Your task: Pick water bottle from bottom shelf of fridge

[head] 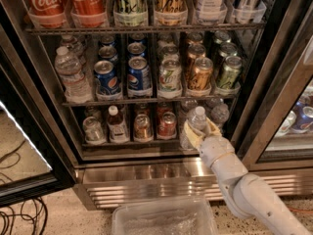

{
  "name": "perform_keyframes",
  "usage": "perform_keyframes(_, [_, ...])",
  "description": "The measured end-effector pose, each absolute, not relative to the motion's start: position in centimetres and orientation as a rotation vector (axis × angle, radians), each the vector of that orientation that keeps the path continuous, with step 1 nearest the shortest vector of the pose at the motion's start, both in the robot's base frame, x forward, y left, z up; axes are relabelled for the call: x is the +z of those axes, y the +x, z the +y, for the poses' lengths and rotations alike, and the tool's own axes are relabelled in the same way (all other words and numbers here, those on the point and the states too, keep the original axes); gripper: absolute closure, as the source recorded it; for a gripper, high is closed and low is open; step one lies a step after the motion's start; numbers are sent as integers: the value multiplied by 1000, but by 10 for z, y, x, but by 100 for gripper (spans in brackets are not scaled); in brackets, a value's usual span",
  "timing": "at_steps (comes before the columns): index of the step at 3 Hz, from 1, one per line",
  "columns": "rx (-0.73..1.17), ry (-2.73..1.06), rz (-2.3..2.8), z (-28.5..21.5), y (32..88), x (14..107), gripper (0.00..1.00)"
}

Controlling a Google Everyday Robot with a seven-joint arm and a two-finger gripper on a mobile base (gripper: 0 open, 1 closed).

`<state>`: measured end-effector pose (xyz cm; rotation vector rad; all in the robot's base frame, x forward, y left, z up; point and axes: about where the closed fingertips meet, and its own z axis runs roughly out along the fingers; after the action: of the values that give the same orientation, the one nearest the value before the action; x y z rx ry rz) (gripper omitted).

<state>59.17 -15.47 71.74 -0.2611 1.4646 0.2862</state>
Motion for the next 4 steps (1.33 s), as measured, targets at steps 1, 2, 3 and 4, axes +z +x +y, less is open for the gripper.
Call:
perform_keyframes(1, [367,-339,1523,-150,574,730,100])
perform_keyframes(2, [475,-419,1519,-137,565,751,100])
perform_keyframes(3, [476,-419,1518,-137,565,751,100])
perform_keyframes(4, [539,-431,1516,-125,557,754,100])
